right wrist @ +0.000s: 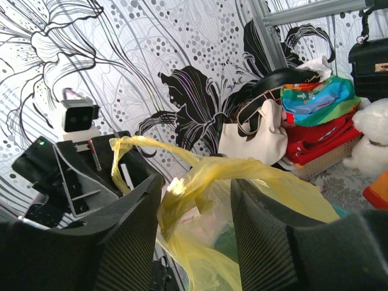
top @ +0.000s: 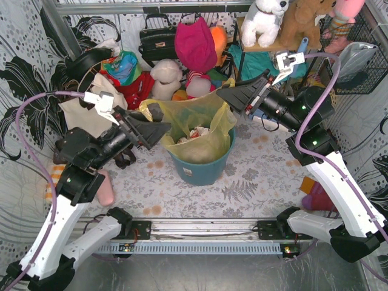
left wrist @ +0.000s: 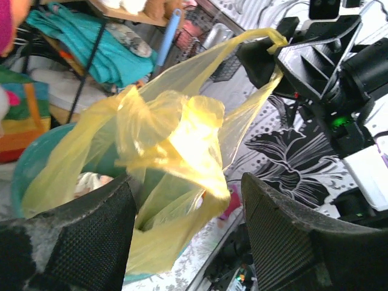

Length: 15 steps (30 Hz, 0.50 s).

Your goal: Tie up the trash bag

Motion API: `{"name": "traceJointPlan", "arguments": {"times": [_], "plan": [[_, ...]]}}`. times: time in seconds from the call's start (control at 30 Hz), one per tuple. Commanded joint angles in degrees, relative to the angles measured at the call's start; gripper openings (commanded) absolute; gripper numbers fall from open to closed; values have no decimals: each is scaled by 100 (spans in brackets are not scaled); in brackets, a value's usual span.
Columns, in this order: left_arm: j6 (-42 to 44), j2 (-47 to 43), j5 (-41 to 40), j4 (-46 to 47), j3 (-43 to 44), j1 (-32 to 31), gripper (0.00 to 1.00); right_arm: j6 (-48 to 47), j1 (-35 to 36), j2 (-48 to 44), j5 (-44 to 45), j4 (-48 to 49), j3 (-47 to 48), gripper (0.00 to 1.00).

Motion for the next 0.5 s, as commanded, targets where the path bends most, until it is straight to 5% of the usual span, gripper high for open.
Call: {"name": "traceJointPlan", "arguments": {"times": [0.0,0.17,0.27,0.37,0.47], "plan": [[-450,204,485,1745,-134,-9,73,156,34,8,-138,415,-50,48],[-425,777,360,2254,400,-13,58,197,29,196,-144,526,259,31],[-176,1200,357,2177,1279,-7,38,153,31,517,-233,553,906,1],[65,1611,570,2113,2157,-6,19,-52,29,918,-265,298,1857,0],[240,1872,626,1962,2712,-7,11,-147,30,1114,-272,270,2393,0]]}}
